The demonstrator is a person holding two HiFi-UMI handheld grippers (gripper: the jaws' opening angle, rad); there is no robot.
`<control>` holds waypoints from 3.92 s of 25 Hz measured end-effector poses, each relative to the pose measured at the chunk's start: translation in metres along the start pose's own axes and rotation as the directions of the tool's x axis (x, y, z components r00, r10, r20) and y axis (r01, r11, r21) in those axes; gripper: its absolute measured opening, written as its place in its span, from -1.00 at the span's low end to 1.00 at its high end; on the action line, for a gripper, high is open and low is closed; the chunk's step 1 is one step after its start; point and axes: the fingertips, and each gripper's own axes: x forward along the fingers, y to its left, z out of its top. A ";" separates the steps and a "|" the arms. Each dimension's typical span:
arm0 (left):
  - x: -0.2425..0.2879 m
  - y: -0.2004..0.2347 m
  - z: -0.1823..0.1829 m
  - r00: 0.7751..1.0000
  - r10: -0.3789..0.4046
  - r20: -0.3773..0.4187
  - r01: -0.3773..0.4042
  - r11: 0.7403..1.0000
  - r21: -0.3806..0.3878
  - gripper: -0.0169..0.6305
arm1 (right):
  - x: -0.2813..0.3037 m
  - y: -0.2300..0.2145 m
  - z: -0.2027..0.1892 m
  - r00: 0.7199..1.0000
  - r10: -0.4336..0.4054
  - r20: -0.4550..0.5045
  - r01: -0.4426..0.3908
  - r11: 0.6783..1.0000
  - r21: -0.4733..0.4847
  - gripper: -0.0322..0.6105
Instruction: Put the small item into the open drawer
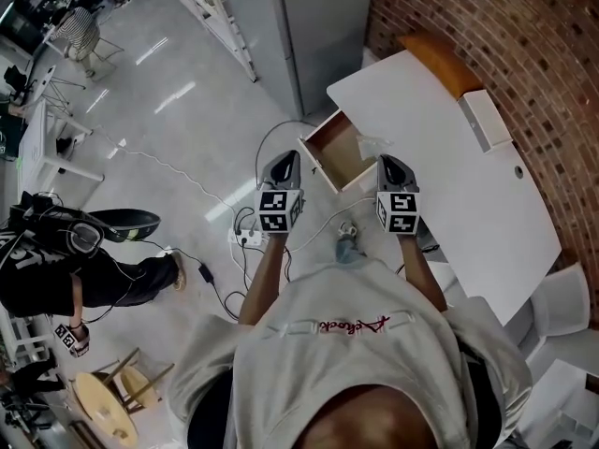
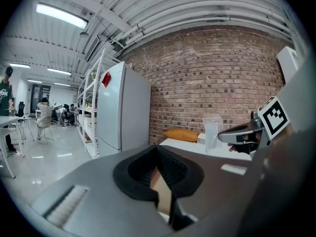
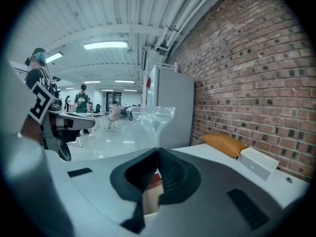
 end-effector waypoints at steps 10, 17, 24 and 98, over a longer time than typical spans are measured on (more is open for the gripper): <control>0.072 0.014 0.030 0.999 0.035 0.006 -0.035 0.999 0.017 -0.93 | 0.069 -0.044 0.033 0.999 0.041 0.028 -0.041 0.999 -0.014 -0.86; 0.121 0.027 0.048 0.997 0.077 0.017 -0.077 0.997 0.018 -0.93 | 0.120 -0.073 0.047 0.996 0.075 0.039 -0.074 0.997 -0.019 -0.86; 0.157 0.043 0.059 0.991 0.133 0.031 -0.133 0.991 0.001 -0.93 | 0.164 -0.091 0.057 0.991 0.130 0.042 -0.128 0.991 -0.039 -0.86; 0.144 0.078 -0.280 0.910 -0.107 -0.401 0.014 0.973 -0.228 -0.93 | 0.208 0.040 -0.263 0.876 0.179 -0.448 -0.140 0.983 0.119 -0.86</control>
